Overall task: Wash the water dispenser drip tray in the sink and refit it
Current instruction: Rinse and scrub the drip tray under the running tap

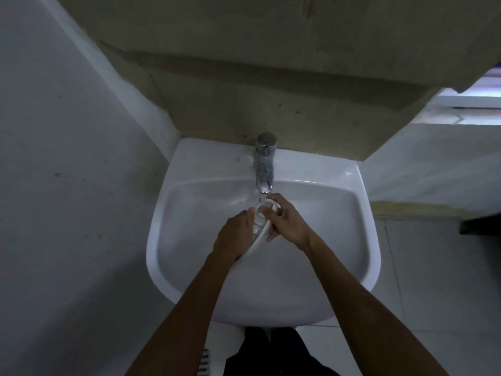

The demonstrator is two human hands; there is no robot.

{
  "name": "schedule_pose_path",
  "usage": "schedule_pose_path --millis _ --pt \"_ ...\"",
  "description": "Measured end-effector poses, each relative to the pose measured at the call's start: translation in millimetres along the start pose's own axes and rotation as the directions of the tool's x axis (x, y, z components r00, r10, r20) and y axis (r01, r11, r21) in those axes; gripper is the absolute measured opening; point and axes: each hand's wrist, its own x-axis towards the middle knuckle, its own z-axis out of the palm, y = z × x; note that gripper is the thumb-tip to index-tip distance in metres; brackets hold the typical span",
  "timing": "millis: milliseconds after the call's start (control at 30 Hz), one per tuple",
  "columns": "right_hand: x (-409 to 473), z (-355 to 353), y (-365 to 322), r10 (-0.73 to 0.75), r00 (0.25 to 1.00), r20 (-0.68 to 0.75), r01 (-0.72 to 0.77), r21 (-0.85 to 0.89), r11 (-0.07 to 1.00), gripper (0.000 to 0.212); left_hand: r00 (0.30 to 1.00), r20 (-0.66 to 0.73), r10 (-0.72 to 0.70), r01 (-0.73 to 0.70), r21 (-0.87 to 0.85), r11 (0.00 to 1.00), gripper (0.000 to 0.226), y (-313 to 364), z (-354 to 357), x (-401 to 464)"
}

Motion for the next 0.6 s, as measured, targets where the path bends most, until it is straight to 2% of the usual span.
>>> schedule_pose_path --millis 67,200,300,367,433,500,567,600 --pt "3.1 -3.9 0.6 -0.058 0.998 -0.032 0.052 -0.148 0.988 0.026 0.998 -0.069 0.007 -0.008 -0.017 1.000 0.046 0.1 -2.0 -2.0" --pt "5.5 -11.1 -1.4 -0.159 0.987 -0.037 0.134 -0.374 0.918 0.021 0.997 -0.040 0.067 -0.061 0.147 0.987 0.039 -4.5 -7.1 1.3" --pt "7.6 -14.7 0.2 -0.156 0.988 -0.017 0.141 -0.351 0.926 0.016 0.999 -0.005 0.042 -0.041 0.066 0.997 0.044 -4.9 -6.8 4.6" --pt "7.0 -20.3 0.6 -0.125 0.992 0.016 0.123 -0.314 0.941 0.016 0.999 0.025 0.048 -0.051 0.117 0.992 0.050 -7.8 -5.8 6.1" --pt "2.6 -25.1 -0.9 -0.051 0.997 0.049 0.058 -0.136 0.989 0.025 0.995 0.064 0.075 -0.086 0.186 0.979 0.047 -10.6 -8.9 6.9" --pt "-3.7 -27.4 -3.8 0.010 0.998 0.063 -0.011 0.029 1.000 0.029 0.995 0.057 0.079 -0.085 0.122 0.989 0.040 -9.5 -12.5 6.9" --pt "-5.0 -28.1 -3.5 0.028 0.999 0.046 -0.030 0.049 0.998 0.027 0.994 0.036 0.103 -0.106 0.092 0.990 0.039 -6.2 -14.0 5.7" --pt "-3.3 -28.0 -2.4 0.013 1.000 0.026 -0.013 -0.004 1.000 0.026 0.994 0.031 0.105 -0.107 0.084 0.991 0.038 -4.5 -14.2 5.0"
